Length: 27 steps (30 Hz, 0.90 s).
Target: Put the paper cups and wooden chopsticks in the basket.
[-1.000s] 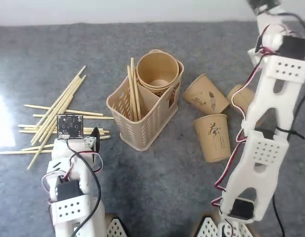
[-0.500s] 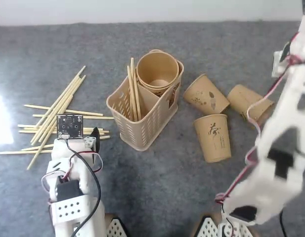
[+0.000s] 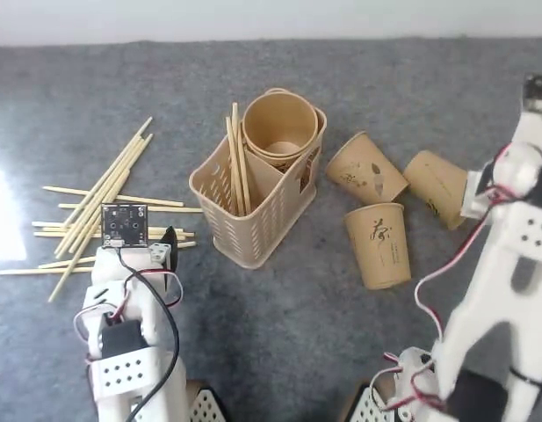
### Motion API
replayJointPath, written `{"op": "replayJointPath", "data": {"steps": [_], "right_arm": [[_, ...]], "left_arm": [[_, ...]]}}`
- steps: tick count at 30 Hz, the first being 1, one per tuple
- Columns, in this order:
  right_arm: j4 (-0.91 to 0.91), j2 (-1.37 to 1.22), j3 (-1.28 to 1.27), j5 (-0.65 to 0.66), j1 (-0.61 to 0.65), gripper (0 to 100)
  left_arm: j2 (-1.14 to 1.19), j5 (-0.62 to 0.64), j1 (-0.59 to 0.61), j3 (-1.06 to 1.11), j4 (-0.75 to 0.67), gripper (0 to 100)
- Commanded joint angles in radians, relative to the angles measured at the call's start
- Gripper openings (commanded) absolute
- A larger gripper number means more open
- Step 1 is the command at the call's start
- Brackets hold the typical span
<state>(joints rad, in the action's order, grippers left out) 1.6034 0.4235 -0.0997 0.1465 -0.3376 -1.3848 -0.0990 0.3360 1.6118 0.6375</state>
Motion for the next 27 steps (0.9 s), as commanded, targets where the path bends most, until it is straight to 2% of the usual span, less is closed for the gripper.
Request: {"op": "replayJointPath", "data": {"steps": [1, 6, 14, 22, 27], "right_arm": [[-0.275, 0.137, -0.269, -0.012, -0.005, 17.3], [-0.616, 0.248, -0.578, -0.011, 0.038, 21.7], [-0.949, 0.266, -0.821, -0.006, 0.042, 21.4], [-1.107, 0.073, -0.835, 0.023, 0.028, 20.5], [-1.144, -0.03, -0.813, 0.021, 0.035, 17.8]], "left_arm": [[-0.012, -0.009, -0.002, -0.008, -0.021, 21], [-0.012, -0.009, -0.003, -0.008, -0.021, 21], [-0.012, -0.009, -0.003, -0.008, -0.023, 21], [-0.012, -0.009, -0.003, -0.008, -0.023, 21], [-0.012, -0.009, -0.003, -0.008, -0.021, 21]]}}
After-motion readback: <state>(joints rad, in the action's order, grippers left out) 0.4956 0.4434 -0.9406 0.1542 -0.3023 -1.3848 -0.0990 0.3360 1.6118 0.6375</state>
